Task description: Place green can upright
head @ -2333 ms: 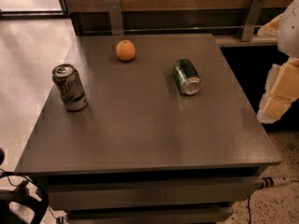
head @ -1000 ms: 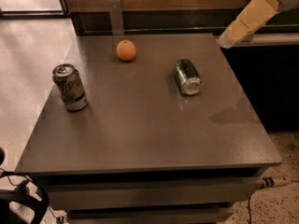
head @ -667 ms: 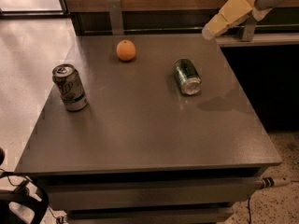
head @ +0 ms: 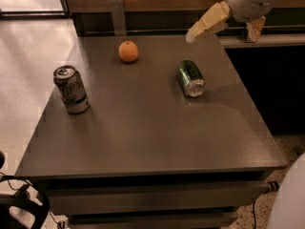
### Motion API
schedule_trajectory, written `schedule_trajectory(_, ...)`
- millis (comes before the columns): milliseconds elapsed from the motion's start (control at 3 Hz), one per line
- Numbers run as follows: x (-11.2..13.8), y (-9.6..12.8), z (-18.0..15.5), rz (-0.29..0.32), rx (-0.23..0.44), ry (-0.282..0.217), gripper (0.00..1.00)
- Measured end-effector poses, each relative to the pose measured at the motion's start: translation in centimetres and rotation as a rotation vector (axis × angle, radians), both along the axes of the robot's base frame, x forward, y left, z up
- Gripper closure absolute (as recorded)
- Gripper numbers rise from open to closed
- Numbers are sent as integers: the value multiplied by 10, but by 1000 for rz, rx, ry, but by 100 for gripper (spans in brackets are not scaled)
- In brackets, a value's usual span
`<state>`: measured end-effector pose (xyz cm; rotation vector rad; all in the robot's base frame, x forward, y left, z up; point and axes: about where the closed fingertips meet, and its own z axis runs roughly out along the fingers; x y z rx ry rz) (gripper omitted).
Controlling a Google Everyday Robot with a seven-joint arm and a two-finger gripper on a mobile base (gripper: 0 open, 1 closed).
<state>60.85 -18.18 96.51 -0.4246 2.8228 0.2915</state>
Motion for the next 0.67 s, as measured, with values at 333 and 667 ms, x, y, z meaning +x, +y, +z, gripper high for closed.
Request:
schedule_trajectory(333,4,20,-21,-60,23,87,0)
schedule_trajectory(667,10,22,-20,-66,30,65,0)
